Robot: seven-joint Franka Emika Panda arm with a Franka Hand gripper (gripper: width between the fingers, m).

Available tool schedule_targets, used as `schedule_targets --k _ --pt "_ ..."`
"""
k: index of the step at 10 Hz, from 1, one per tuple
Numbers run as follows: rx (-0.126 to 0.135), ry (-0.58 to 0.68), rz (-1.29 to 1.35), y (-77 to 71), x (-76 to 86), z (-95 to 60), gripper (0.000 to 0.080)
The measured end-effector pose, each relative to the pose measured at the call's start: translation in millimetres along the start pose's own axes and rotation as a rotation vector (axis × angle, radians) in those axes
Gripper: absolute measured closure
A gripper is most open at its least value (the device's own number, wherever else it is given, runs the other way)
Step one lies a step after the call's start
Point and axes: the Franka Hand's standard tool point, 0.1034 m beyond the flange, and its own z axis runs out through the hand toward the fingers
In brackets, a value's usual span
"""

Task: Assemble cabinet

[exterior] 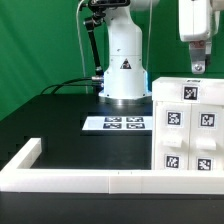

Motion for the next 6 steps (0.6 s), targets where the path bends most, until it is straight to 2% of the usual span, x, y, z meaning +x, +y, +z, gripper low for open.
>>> schedule_targets --k 6 --pt "-0.004 0.005 -0.002 0.9 0.6 3.3 0.0002"
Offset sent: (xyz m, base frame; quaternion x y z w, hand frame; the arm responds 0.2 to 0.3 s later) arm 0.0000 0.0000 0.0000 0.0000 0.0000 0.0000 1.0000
